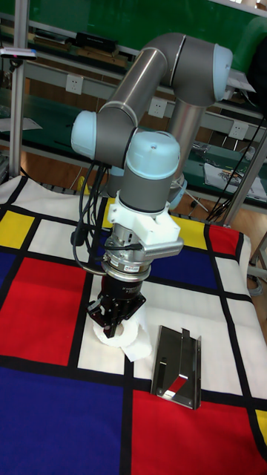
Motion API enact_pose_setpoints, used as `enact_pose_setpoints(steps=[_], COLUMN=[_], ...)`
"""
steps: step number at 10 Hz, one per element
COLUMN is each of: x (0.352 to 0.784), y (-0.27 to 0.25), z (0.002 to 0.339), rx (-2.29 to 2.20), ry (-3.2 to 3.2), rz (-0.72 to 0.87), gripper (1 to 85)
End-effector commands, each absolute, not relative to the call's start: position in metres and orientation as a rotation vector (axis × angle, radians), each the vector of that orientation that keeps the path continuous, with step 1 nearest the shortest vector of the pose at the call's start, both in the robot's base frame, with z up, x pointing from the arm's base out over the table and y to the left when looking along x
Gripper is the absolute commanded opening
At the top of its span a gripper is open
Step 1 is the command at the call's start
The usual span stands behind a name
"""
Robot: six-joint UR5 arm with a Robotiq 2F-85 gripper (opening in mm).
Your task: Put the toilet paper on its holder
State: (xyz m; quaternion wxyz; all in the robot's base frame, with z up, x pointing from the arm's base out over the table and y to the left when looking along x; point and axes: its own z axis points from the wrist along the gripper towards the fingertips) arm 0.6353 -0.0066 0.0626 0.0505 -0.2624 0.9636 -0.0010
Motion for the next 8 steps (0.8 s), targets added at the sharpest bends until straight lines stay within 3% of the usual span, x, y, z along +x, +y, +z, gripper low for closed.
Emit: enact_pose_setpoints(steps=[1,8], x=[0.635,0.655], y=[-0.006,-0.030], z=[0.064,0.090], rx=[-0.784,-0.868], ry=[2.937,2.944], rz=[0.011,0.035], gripper=[1.0,1.0])
